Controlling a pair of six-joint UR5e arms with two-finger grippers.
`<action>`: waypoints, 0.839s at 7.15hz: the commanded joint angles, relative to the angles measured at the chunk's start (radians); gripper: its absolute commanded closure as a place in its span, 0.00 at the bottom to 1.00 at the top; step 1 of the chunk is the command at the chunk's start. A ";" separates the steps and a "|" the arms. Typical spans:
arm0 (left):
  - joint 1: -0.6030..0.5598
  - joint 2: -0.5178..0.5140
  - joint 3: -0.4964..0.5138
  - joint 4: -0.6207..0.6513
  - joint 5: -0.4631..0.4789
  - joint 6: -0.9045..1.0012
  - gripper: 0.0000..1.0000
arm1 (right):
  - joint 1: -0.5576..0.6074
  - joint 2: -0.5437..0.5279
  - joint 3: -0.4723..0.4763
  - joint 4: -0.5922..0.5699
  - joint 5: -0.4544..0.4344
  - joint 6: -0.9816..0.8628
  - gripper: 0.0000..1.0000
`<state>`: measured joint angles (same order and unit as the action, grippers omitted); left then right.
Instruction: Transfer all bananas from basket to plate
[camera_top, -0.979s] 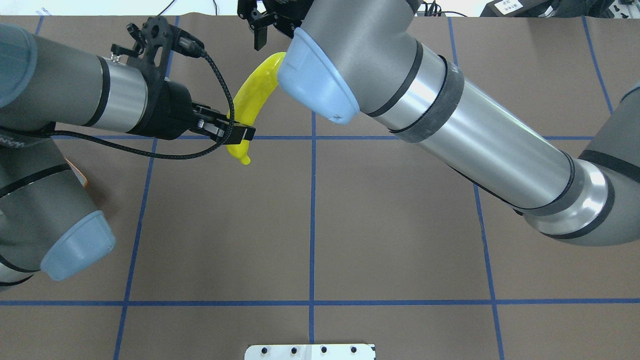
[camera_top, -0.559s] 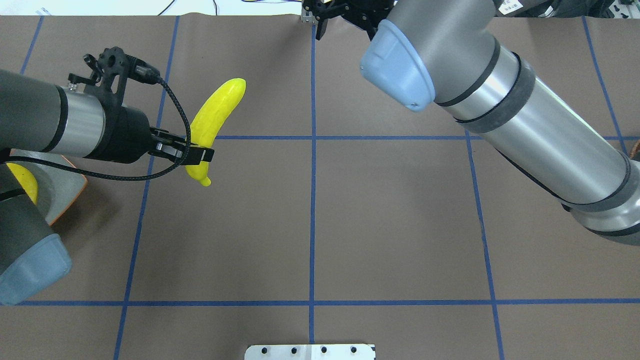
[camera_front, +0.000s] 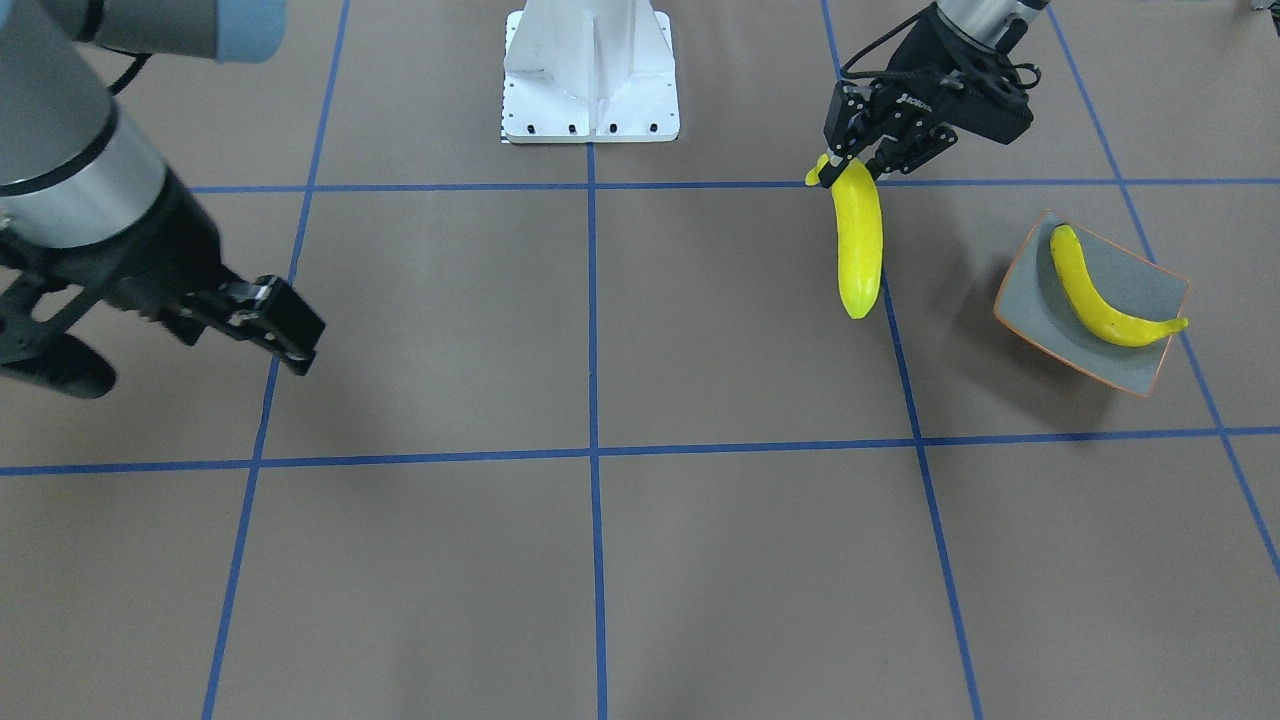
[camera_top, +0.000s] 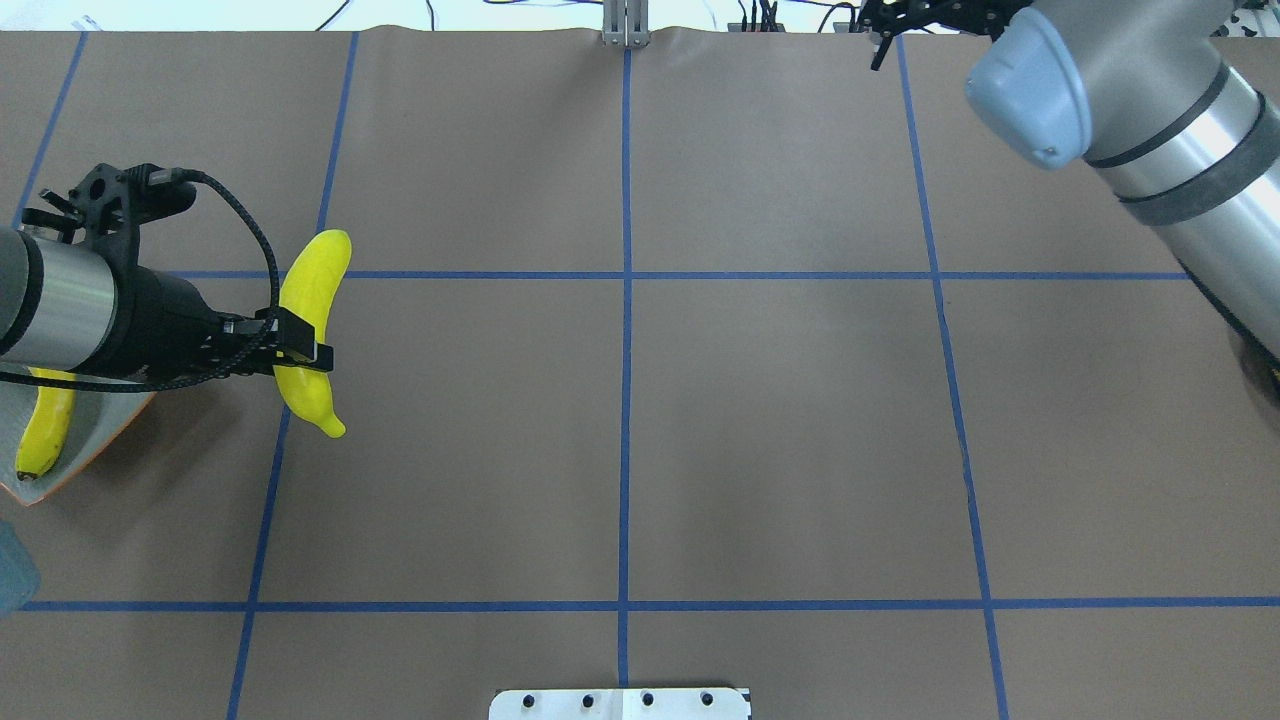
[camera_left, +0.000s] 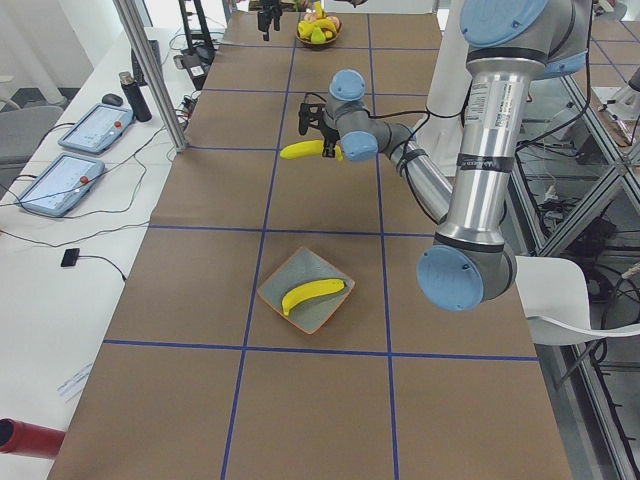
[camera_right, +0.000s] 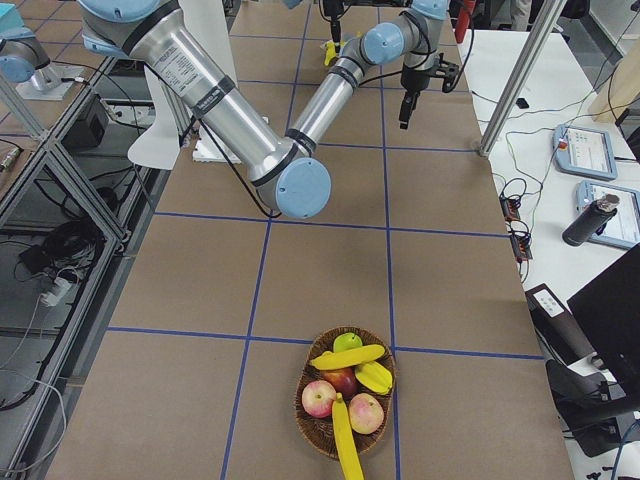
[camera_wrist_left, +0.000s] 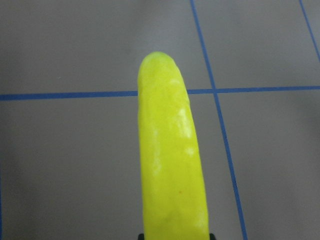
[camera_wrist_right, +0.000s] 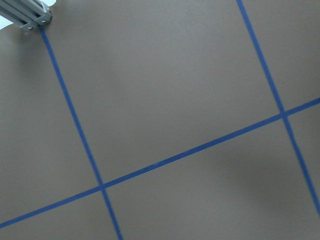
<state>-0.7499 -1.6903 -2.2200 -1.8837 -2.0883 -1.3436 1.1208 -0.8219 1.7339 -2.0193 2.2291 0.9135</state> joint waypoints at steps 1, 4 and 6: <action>-0.003 0.012 -0.068 0.180 -0.033 -0.271 1.00 | 0.111 -0.094 -0.010 0.001 0.000 -0.267 0.00; -0.077 0.105 -0.064 0.179 -0.036 -0.234 1.00 | 0.256 -0.210 -0.030 0.004 -0.035 -0.665 0.00; -0.126 0.203 -0.055 0.178 -0.036 -0.006 1.00 | 0.351 -0.265 -0.075 0.011 -0.057 -0.920 0.00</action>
<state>-0.8417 -1.5386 -2.2811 -1.7052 -2.1243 -1.4707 1.4143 -1.0487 1.6822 -2.0129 2.1839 0.1510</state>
